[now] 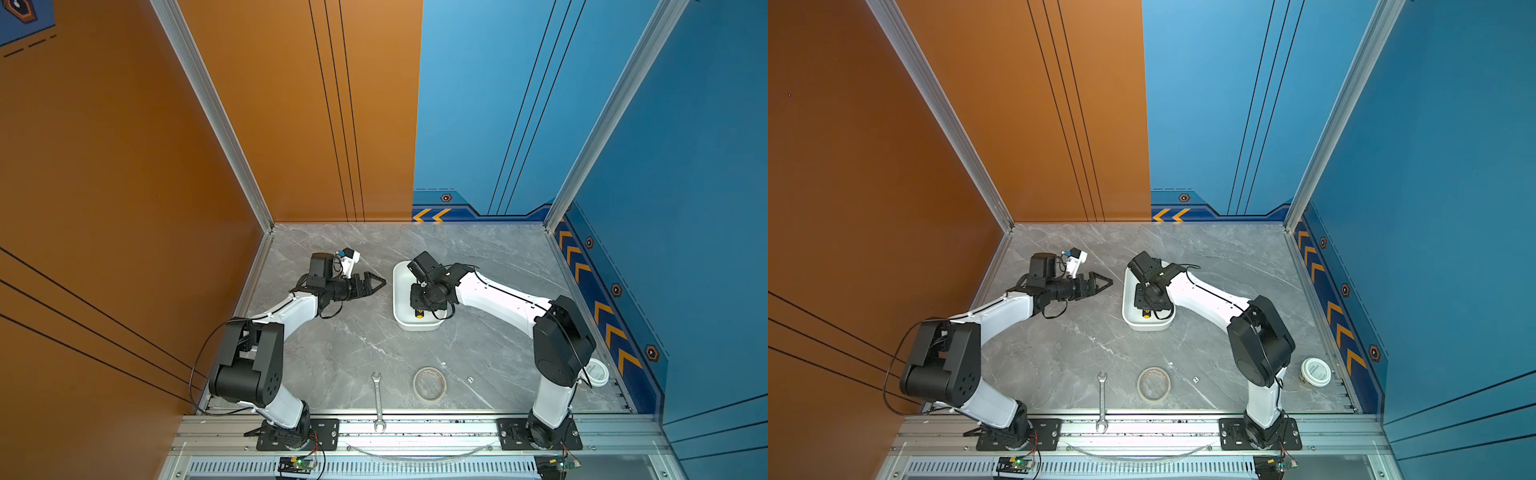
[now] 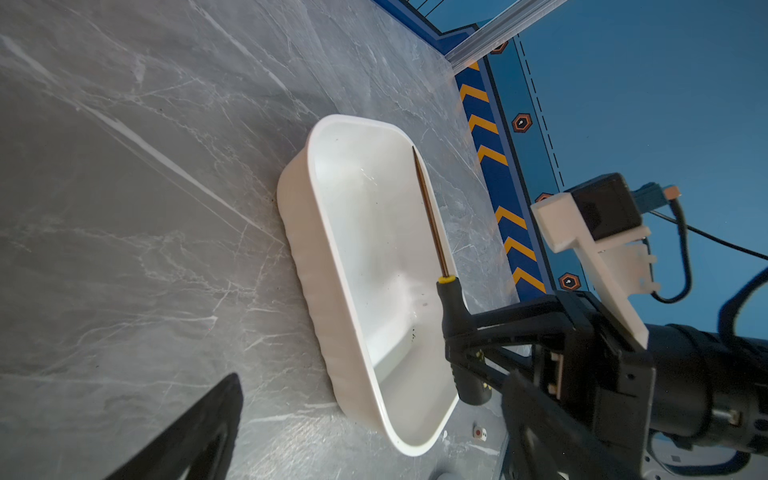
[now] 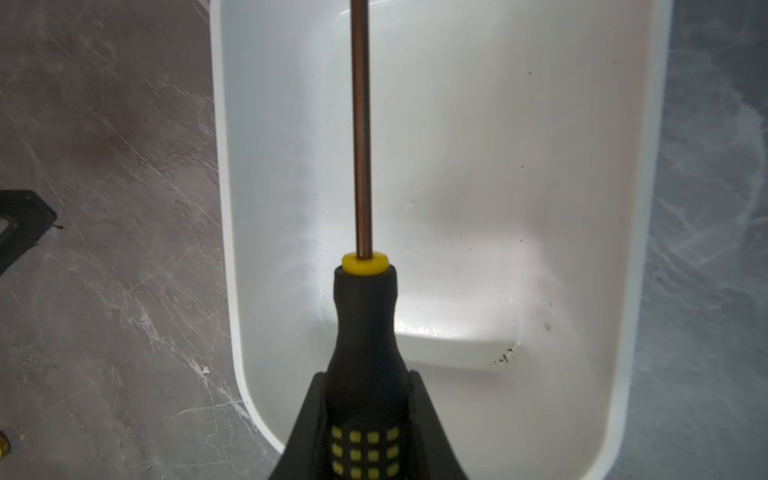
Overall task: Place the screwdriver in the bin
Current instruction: 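Lower the screwdriver into the bin with the right gripper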
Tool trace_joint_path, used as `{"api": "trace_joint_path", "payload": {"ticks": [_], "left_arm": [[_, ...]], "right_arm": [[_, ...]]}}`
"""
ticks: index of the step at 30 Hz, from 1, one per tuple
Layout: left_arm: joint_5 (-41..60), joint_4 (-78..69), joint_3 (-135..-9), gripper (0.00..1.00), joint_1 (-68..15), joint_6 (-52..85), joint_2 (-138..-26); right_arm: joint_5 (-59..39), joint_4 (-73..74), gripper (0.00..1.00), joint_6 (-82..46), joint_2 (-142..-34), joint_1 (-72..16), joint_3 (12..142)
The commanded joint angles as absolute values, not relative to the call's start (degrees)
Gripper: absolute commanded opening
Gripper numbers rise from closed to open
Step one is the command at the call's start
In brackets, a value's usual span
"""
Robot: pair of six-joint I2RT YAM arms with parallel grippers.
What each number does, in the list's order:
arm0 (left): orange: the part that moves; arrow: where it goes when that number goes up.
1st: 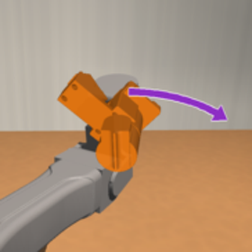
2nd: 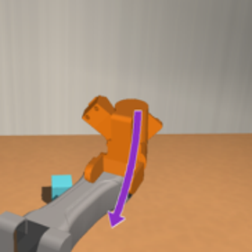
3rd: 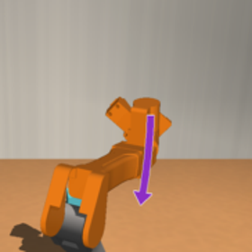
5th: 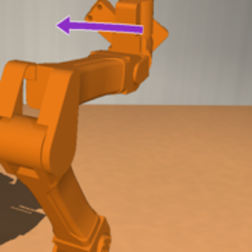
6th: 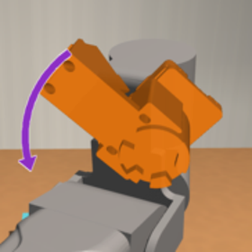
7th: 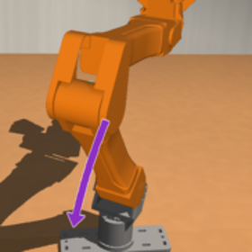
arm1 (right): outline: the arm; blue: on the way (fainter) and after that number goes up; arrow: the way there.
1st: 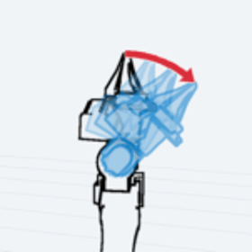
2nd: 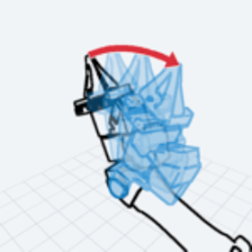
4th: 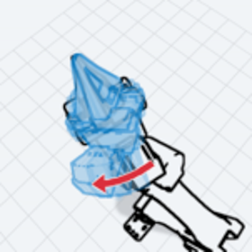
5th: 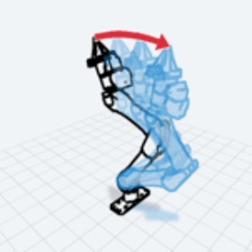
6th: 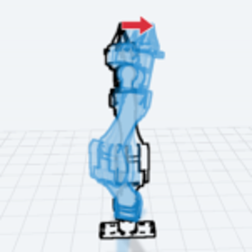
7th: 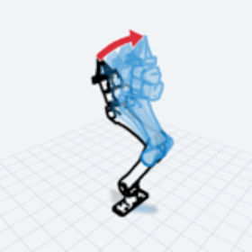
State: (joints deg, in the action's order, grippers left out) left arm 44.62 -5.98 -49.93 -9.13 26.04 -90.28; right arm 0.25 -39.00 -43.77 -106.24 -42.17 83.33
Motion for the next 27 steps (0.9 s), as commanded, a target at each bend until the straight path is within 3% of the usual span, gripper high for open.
{"api": "trace_joint_path", "payload": {"ticks": [1, 27], "left_arm": [[43.9, -4.4, -49.7, 0.98, -9.6, 25.5, -89.4], [42.8, -2.3, -51.0, 0.98, -9.7, 23.4, -91.4]], "right_arm": [[2.7, -40.2, 0.0, -44.6, -108.3, -42.5, 85.1], [2.6, -40.2, 0.0, -44.3, -117.1, -40.6, 88.5]]}}
